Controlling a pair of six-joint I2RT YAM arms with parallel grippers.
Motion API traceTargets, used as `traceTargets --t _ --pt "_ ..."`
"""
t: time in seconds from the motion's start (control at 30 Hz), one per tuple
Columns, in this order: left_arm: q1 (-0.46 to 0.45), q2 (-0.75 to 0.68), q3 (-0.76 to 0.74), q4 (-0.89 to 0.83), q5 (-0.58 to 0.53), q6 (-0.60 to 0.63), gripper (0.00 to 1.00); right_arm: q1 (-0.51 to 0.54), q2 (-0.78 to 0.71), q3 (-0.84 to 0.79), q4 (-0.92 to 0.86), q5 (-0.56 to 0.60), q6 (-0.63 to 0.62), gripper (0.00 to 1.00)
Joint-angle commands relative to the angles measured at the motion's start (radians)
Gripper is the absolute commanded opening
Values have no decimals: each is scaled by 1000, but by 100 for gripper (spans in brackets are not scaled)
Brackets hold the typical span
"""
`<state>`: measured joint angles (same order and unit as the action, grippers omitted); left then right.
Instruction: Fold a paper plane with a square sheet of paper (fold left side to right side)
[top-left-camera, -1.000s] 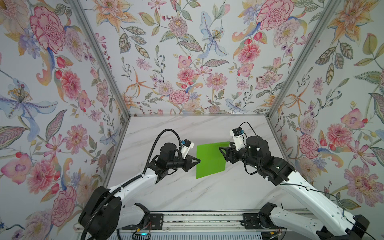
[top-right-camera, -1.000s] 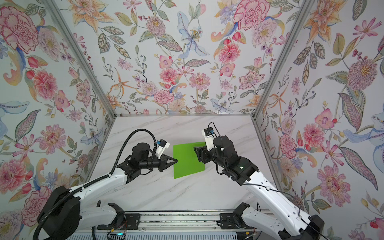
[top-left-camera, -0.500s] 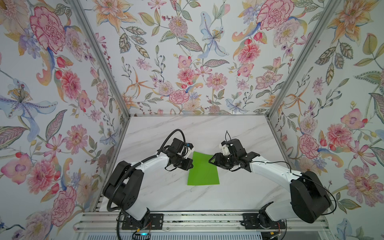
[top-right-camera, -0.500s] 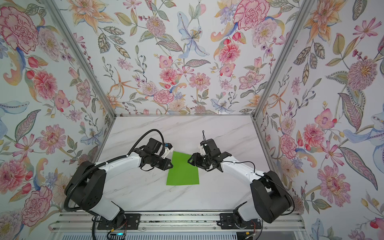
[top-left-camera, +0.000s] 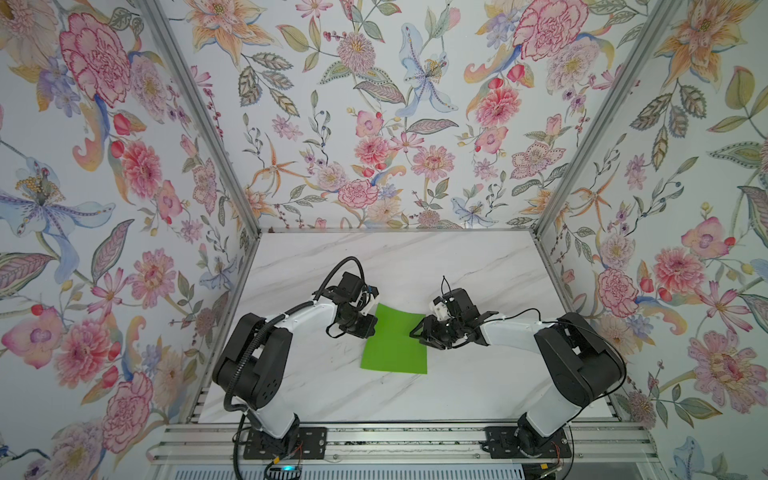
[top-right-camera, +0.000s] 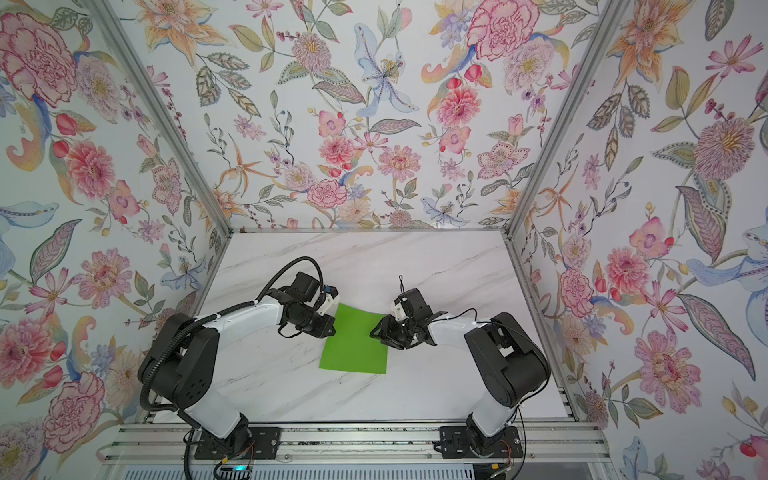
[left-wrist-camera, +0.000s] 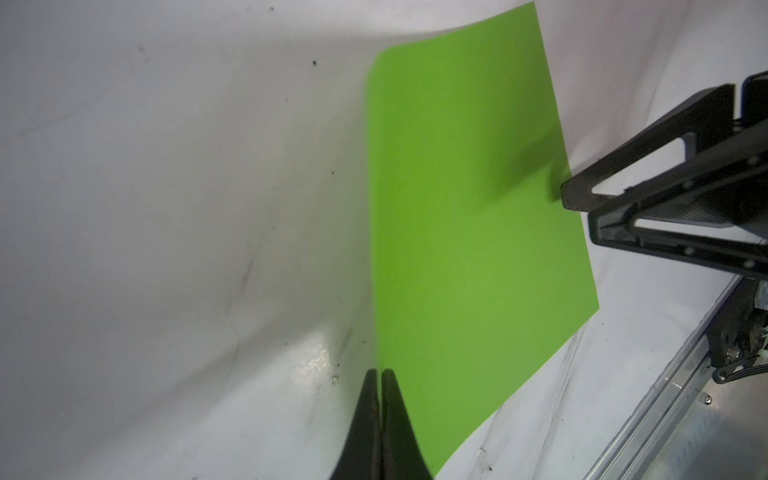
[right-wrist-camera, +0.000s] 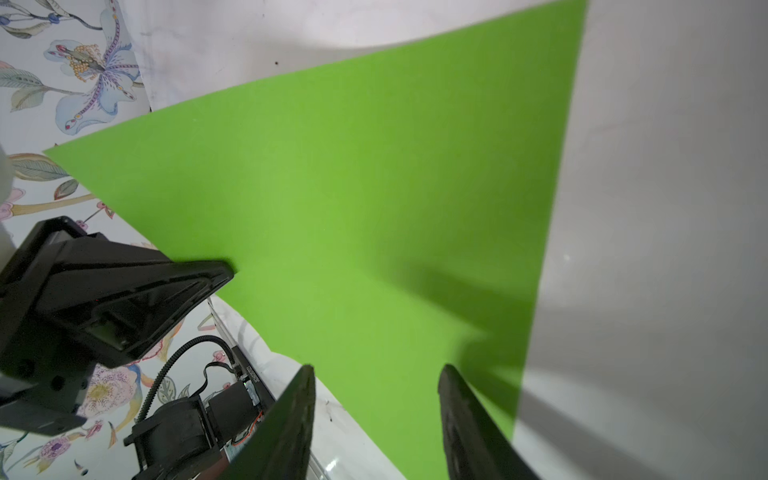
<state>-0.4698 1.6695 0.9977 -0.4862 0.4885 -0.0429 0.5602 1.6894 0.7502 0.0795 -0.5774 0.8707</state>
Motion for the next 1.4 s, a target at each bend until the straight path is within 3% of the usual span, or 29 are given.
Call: traceTargets --t 0.0,0.1,0.27,0.5,0.9,1.13,1.37 --pt "18 15 26 -42 -20 18 0 -4 32 -23 84 -24 33 48" --pt "16 10 28 -47 -14 20 0 -5 48 -29 86 -12 25 46" --pt "13 -17 11 0 124 -28 21 -5 78 -40 104 -12 30 45" --pt "-18 -88 -46 114 211 -125 39 -5 83 -41 125 -10 44 44" --pt "-97 -11 -76 371 219 -307 59 3 89 -36 128 -7 44 44" --pt "-100 21 -99 467 209 -362 62 2 84 -42 128 -4 42 43" --pt "-96 49 -100 480 198 -371 46 1 75 -42 125 -1 39 42"
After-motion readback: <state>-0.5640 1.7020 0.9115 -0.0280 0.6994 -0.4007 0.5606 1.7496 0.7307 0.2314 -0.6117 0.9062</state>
